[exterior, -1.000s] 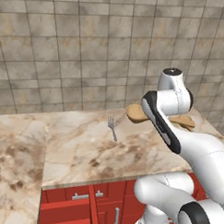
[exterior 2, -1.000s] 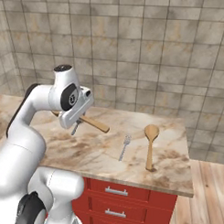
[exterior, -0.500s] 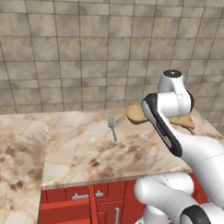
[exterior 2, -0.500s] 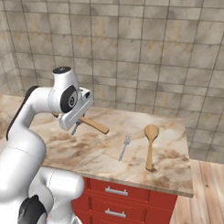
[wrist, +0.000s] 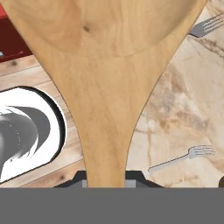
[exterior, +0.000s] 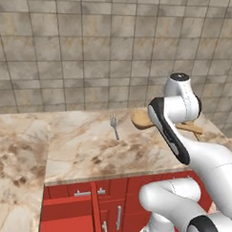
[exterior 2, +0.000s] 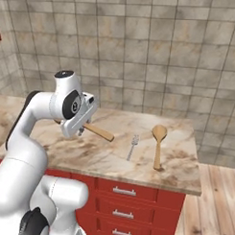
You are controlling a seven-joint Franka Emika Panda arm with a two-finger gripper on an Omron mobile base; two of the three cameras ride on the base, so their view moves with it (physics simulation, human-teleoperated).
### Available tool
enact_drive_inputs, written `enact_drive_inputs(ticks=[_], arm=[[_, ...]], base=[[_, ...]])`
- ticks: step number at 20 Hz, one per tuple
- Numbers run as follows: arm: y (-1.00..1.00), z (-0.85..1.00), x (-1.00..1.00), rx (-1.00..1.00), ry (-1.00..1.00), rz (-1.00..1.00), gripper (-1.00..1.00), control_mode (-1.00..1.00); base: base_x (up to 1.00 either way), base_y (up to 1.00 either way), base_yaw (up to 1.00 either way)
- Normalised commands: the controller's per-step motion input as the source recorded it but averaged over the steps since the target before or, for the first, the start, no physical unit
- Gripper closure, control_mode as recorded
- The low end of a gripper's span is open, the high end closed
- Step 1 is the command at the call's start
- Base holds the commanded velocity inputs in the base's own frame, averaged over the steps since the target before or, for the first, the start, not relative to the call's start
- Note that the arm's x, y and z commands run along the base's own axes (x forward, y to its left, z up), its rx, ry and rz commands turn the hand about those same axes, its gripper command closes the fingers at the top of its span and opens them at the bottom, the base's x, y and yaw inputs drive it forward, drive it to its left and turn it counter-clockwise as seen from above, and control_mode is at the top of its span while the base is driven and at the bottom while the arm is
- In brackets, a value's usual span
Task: Organize the utensils by type. Pick up the wooden spoons from the counter and place them in the open cabinet. Then pick up the metallic utensils from the counter and place them in the open drawer.
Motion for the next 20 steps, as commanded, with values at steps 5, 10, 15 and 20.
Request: enact_drive_inputs(ticks=[5, 10, 15, 20], arm=[[0.0, 0.0, 0.0, 0.0, 0.0, 0.0, 1.0, 1.0], [0.0, 0.0, 0.0, 0.0, 0.0, 0.0, 1.0, 1.0], [0.0, 0.0, 0.0, 0.0, 0.0, 0.0, 1.0, 1.0], [0.0, 0.0, 0.0, 0.0, 0.0, 0.0, 1.0, 1.0]], base=[[-0.17, -0.25, 0.03], [-0.07, -0.19, 0.17], [-0.07, -0.16, 0.65], [-0.09, -0.13, 0.81]])
